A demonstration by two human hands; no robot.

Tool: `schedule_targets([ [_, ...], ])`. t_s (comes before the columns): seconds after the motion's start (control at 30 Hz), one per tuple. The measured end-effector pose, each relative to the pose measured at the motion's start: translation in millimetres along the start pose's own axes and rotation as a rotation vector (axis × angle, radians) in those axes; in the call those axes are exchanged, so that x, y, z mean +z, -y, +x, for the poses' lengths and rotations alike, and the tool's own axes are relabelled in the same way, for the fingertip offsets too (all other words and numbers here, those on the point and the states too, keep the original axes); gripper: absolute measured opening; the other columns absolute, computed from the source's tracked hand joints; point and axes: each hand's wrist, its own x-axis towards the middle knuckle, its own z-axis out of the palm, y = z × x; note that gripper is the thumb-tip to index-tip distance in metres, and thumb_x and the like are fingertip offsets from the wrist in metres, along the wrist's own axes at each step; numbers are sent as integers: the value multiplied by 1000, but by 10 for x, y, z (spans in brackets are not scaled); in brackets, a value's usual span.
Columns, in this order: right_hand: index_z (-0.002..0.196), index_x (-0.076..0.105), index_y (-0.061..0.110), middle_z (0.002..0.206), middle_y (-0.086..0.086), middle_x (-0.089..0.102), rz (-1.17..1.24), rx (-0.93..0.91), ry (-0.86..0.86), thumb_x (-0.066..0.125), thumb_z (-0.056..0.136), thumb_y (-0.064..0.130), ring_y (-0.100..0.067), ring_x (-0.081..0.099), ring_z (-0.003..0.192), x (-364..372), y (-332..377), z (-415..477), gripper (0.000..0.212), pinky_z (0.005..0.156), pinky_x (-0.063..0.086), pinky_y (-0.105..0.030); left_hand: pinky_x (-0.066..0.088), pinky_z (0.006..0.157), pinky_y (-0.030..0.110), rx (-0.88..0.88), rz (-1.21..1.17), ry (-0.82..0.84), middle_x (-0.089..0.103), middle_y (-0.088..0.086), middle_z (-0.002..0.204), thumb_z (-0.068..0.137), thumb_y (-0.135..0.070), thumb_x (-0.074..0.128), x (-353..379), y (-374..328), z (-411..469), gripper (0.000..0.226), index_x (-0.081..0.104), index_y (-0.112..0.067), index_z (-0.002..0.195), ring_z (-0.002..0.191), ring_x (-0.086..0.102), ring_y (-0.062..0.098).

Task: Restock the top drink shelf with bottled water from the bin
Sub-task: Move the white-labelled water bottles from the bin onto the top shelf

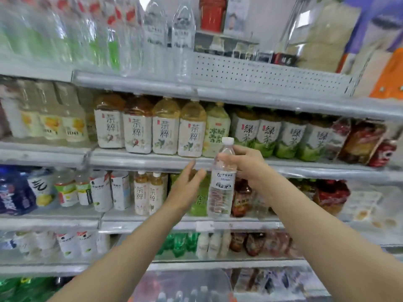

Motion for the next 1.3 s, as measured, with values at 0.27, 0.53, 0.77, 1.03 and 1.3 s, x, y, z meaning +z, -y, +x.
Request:
schedule_targets([
  [0.27,117,74,23,103,2,79,-67,-321,-91,96,59,34,-22,77,91,-206,1641,256,63,87,60,-44,31,117,48,249,-30,110,38,-28,147,85,-78,44,-49,-1139,344,61,35,-60,143,140,38,12],
  [0.53,98,78,25,90,4,80,-46,-536,-110,93,71,27,-20,77,87,-247,2684,934,31,68,62,-33,23,112,36,416,45,-21,25,-19,160,94,-70,38,93,-1907,1150,63,22,-51,152,141,26,4],
  [0.77,125,71,16,118,-4,74,-56,-581,-87,95,66,32,-28,70,107,-79,2966,1921,66,97,56,-49,13,119,37,378,176,-150,11,-13,165,95,-71,29,118,-2187,2031,76,7,-36,159,152,12,13],
  [1.03,131,67,19,130,-3,69,-67,-558,-72,94,66,39,-26,66,115,98,2846,2652,74,102,53,-50,7,122,46,226,166,-179,-4,-5,167,96,-72,18,111,-2324,2632,80,-4,-29,159,154,1,19],
  [1.3,92,75,35,93,12,75,-47,-546,-18,93,71,33,-17,70,101,123,2794,3028,27,77,57,-34,4,122,49,146,140,-222,-13,-3,166,98,-68,15,145,-2369,2885,76,-4,-28,159,154,-5,20],
])
